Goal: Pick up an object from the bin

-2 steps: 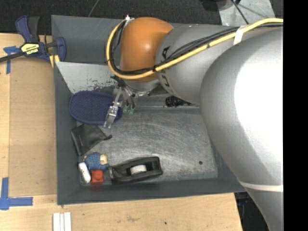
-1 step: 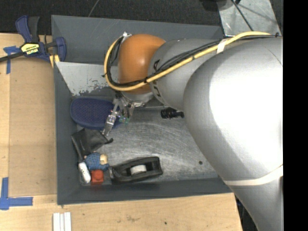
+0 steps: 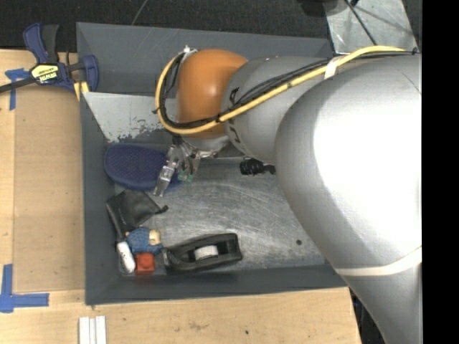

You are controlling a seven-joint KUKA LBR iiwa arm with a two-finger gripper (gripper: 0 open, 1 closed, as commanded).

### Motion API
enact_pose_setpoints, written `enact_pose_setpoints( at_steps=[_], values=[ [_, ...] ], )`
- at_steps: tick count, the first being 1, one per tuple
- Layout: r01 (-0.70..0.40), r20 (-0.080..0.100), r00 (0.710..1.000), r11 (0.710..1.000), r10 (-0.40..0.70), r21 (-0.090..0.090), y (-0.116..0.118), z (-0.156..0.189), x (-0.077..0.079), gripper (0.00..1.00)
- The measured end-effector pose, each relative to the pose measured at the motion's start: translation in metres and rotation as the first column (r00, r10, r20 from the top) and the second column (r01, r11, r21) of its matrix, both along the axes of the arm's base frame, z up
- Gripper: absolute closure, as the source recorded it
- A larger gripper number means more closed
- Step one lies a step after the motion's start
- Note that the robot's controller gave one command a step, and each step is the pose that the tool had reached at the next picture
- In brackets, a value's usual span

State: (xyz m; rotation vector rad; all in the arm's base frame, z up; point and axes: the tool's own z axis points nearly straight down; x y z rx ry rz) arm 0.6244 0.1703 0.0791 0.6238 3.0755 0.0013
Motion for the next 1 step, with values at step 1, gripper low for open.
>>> enact_pose_setpoints(
  at_steps=[1],
  values=[
    [-0.061, 0.007, 0.998, 0.998, 0.061, 0.003, 0.0121, 0.1838, -0.0248, 1.00]
  ],
)
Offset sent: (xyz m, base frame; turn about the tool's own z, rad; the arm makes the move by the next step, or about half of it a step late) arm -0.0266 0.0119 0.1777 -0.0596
